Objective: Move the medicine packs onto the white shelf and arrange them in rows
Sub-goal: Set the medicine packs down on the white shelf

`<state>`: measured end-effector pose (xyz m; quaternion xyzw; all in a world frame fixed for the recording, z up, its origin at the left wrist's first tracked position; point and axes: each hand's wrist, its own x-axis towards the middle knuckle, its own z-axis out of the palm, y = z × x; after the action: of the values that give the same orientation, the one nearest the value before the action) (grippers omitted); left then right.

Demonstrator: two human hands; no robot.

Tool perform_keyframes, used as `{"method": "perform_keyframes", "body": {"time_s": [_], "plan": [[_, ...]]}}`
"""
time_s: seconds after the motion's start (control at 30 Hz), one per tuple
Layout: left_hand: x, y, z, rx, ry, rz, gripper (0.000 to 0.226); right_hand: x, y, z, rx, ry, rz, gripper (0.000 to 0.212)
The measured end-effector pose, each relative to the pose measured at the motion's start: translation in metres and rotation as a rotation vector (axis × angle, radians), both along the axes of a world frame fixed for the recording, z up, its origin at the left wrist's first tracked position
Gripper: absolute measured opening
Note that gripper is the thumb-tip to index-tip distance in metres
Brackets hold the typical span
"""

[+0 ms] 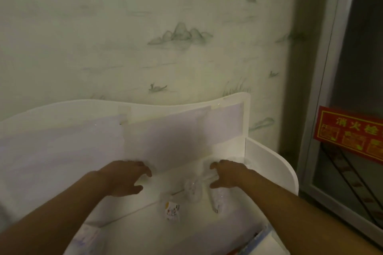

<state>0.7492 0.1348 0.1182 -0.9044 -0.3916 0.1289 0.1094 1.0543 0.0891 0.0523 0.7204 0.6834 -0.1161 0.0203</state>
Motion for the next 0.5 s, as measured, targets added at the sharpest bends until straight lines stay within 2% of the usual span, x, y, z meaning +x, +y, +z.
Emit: {"method": "perform_keyframes", "body": {"time_s": [0.17,0.5], "plan": [[-0.051,-0.001,0.033,0.024,-0.109,0.100,0.051,-0.032,0.010,0.056,0.120,-0.034,0.086,0.067],[-0.177,-0.044,0.063,0.122,-0.074,0.356,0.059,-0.173,0.031,0.099,0.255,0.107,0.359,0.055]]}}
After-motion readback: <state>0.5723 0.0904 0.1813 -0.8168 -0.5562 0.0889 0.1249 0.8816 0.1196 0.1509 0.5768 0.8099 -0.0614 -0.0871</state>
